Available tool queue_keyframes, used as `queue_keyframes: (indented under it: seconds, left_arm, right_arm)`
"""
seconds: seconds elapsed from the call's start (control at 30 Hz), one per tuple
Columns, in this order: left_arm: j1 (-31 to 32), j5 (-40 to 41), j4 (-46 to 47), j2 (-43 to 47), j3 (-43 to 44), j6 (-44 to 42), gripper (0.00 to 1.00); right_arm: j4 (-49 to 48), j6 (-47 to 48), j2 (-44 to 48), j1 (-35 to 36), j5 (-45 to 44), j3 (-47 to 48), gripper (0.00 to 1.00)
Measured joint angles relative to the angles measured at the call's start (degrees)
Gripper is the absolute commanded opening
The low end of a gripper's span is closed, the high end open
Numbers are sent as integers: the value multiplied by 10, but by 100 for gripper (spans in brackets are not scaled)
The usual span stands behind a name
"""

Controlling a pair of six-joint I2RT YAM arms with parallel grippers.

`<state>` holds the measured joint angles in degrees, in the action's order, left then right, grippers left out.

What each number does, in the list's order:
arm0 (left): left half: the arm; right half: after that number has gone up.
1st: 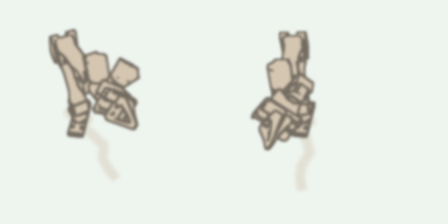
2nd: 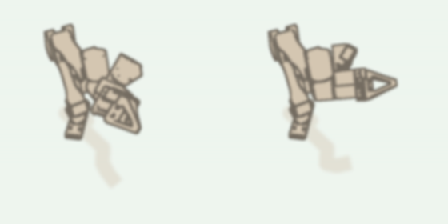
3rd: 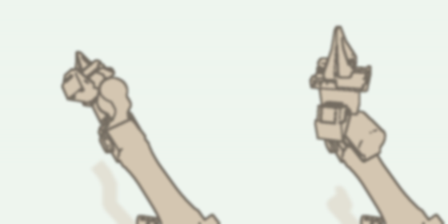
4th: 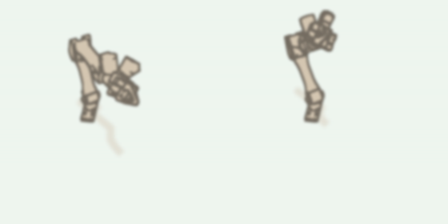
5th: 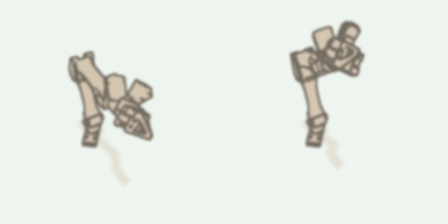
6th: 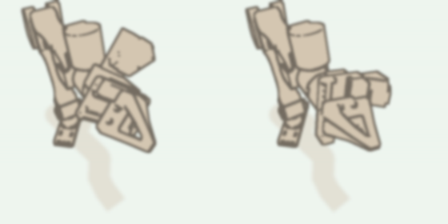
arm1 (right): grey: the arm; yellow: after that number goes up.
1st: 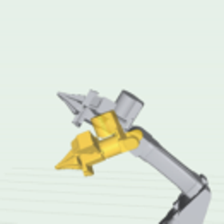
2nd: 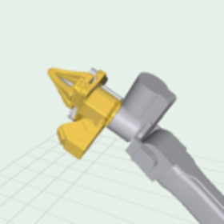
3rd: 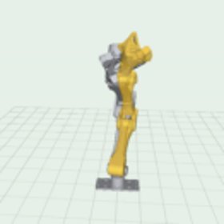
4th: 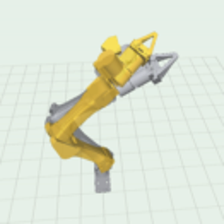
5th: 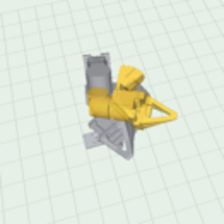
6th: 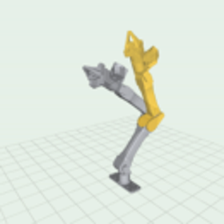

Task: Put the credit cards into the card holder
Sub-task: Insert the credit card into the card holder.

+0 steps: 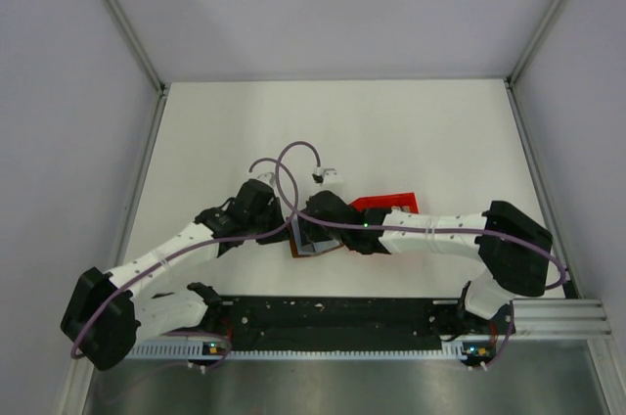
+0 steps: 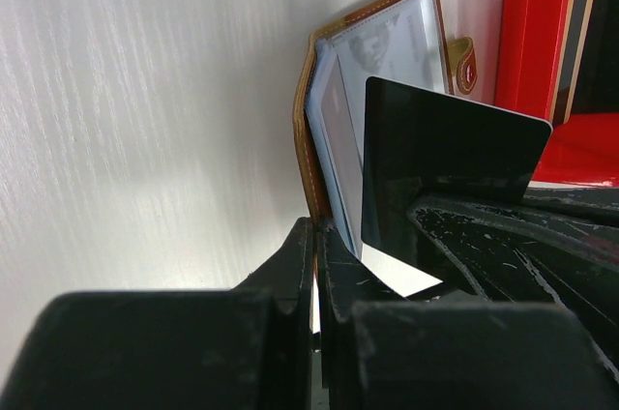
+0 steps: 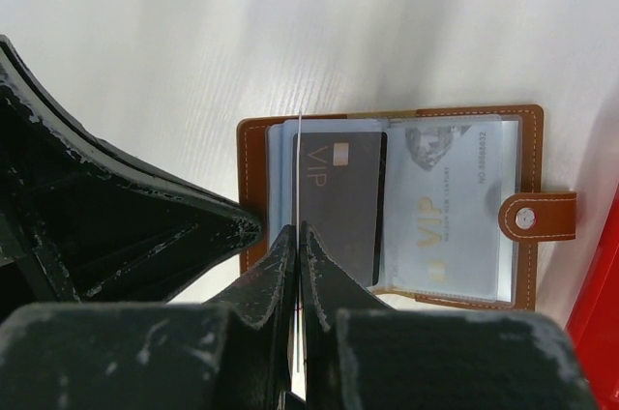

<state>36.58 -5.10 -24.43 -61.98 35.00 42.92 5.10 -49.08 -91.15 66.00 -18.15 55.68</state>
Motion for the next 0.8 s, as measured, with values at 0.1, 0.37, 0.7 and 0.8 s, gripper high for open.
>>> queue_keyframes:
  seconds: [0.1,0.37,0.7,0.8]
  left_arm:
    - [0,0,0,0,0,0,0]
    - [0,0,0,0,-2,0,0]
    - [0,-2,4,2,-6,2,0]
    - [0,-3,5,5,-9,5,0]
  right_arm:
    - [0,0,0,2,0,4,0]
    - [-3,6,0,7,-4,8,0]
    - [1,6,-2,7,-8,18,0]
    - [3,6,-7,7,-9,19,0]
